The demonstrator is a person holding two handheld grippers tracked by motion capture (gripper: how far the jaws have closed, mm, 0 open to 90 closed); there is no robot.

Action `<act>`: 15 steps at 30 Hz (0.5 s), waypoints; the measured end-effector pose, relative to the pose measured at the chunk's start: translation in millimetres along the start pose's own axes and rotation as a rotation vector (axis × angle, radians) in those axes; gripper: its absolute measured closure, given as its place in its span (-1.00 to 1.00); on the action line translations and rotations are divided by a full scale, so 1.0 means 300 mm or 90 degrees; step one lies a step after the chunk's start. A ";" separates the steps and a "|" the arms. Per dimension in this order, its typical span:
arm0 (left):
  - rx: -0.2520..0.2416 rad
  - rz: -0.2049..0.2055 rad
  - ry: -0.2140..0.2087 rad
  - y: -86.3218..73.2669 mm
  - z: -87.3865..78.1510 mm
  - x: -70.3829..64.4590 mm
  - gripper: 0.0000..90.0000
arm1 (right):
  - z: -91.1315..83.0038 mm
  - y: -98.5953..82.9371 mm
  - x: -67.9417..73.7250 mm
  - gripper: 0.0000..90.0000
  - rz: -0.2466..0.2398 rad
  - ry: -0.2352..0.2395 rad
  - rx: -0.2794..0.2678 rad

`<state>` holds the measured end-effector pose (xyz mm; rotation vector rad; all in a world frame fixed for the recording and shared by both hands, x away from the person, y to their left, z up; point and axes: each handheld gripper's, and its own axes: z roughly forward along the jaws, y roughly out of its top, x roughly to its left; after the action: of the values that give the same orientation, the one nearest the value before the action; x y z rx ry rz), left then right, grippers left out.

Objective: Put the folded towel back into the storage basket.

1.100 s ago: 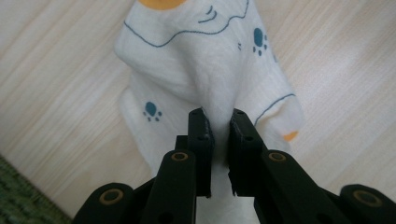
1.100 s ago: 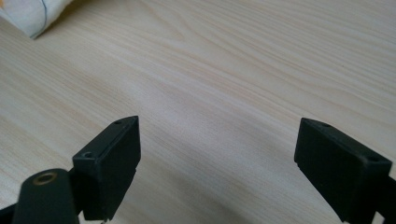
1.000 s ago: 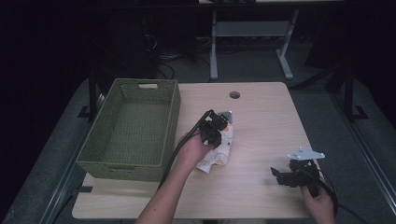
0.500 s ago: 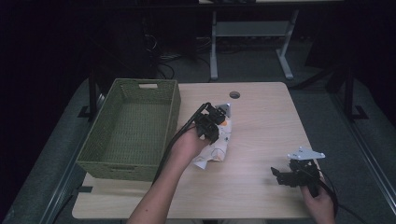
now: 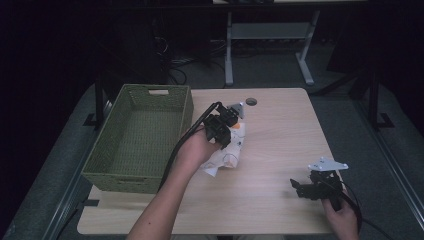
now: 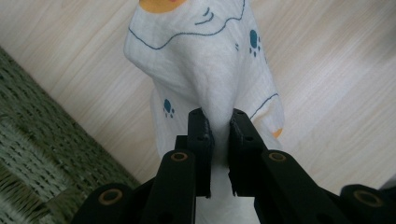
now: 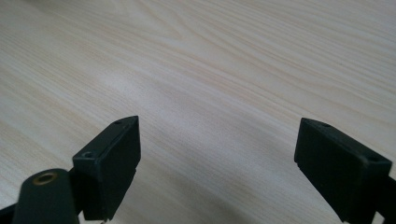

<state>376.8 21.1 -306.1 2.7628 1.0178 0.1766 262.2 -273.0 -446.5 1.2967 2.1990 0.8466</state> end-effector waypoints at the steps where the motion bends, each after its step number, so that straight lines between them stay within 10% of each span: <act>1: -0.003 -0.002 -0.003 -0.001 -0.008 0.005 0.81 | 0.000 0.000 0.000 -0.68 0.000 0.000 0.000; 15: -0.007 -0.021 -0.004 -0.034 -0.120 0.076 0.81 | 0.001 0.001 -0.002 -0.68 0.000 -0.001 0.002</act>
<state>381.5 48.5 -272.3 2.7331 1.0580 0.1680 263.0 -273.4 -446.6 1.2992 2.2001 0.8430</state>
